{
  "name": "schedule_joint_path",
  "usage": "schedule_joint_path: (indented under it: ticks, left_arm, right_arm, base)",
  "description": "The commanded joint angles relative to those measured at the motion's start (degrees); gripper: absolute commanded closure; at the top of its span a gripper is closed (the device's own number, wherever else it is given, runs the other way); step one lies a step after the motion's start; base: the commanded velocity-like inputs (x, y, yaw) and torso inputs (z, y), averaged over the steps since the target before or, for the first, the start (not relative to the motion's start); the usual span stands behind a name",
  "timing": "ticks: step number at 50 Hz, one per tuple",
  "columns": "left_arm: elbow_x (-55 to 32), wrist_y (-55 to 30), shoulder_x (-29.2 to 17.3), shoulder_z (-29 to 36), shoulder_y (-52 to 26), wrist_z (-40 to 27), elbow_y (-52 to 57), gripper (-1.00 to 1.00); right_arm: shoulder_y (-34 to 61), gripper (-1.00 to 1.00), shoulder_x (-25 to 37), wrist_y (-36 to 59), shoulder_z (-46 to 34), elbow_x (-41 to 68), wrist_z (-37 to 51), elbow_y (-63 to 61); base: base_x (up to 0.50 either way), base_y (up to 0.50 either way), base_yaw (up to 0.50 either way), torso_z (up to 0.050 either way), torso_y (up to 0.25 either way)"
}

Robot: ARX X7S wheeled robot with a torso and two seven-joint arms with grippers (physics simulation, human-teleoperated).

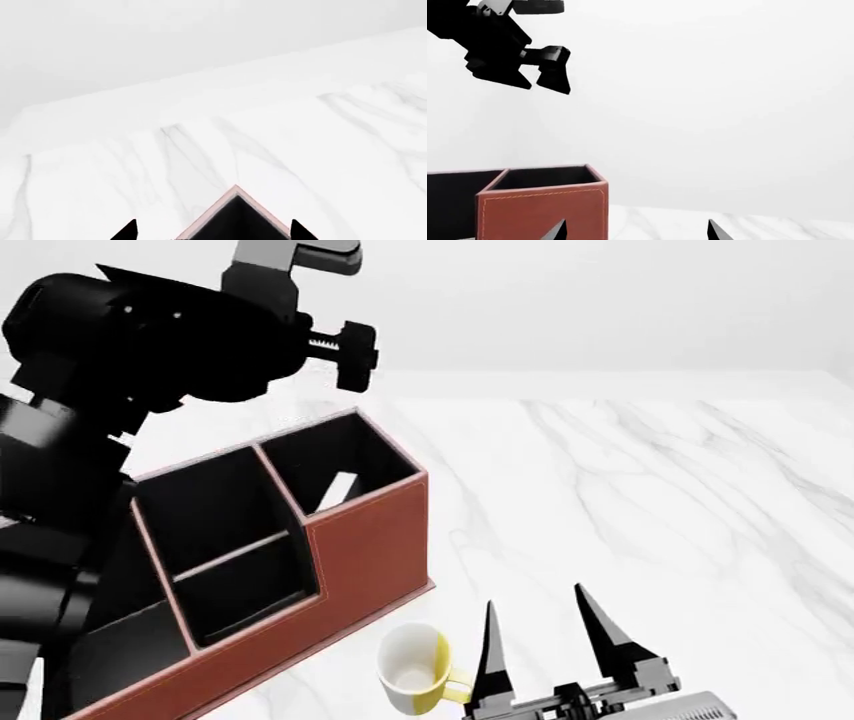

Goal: Pick up the book and place it in the right compartment of the caddy.

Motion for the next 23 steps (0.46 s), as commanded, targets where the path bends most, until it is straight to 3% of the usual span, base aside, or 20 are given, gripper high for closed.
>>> schedule_joint_path:
  ticks: [1, 9, 23]
  left_arm:
    - [-3.49, -4.22, -2.6, -5.44, -4.16, -3.44, 8.77, -1.0]
    - [-8.14, -6.07, -5.72, -9.35, -3.74, -6.69, 17.08, -1.0]
    - [-22.17, -8.2, -17.54, -20.91, 2.68, -16.93, 40.51, -1.0]
  right_arm:
    - [-0.21, -1.0, -0.8, 0.06, 0.67, -1.19, -1.06, -0.34]
    - [-0.13, -1.0, -0.47, 0.3, 0.77, -0.88, -0.95, -0.85]
    - [0.23, -1.0, -0.13, 0.52, 0.99, -0.59, -0.64, -1.42]
  base:
    - [0.0, 0.0, 0.0, 0.0, 0.0]
    - [0.0, 0.0, 0.0, 0.0, 0.0]
    - [0.0, 0.0, 0.0, 0.0, 0.0]
